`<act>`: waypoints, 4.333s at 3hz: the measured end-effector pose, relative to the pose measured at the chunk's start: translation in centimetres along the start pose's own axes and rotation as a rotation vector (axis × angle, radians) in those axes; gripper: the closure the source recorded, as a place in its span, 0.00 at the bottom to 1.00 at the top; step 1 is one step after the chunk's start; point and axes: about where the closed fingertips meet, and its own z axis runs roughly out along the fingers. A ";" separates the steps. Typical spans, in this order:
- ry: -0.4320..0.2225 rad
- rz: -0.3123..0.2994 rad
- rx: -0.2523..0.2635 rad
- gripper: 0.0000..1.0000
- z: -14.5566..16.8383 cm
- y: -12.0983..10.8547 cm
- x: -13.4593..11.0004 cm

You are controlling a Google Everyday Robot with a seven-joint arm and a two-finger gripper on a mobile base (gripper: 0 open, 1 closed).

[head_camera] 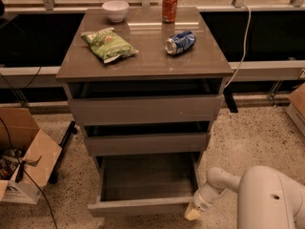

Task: Close bottom drawer

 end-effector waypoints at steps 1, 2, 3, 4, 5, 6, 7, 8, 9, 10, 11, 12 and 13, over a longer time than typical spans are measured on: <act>-0.061 -0.056 0.058 1.00 0.5 -1.0 -1.9; -0.089 -0.098 0.093 1.00 0.8 -1.9 -3.5; -0.127 -0.188 0.137 1.00 1.5 -4.2 -7.4; -0.129 -0.192 0.139 1.00 1.6 -4.2 -7.5; -0.157 -0.224 0.157 1.00 1.1 -6.7 -9.6; -0.215 -0.241 0.218 1.00 -2.2 -11.2 -11.1; -0.214 -0.236 0.243 1.00 -2.9 -12.0 -11.2; -0.226 -0.195 0.257 1.00 -1.6 -12.6 -10.3; -0.243 -0.181 0.293 1.00 -1.1 -13.6 -9.7; -0.278 -0.203 0.384 1.00 -1.4 -15.7 -10.1; -0.292 -0.220 0.431 1.00 -1.9 -16.5 -10.5; -0.310 -0.232 0.464 0.96 -2.1 -17.0 -11.2; -0.309 -0.232 0.459 0.73 -1.8 -16.9 -11.2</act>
Offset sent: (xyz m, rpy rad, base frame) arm 0.1033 0.0963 0.0026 0.1219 -0.3931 0.1094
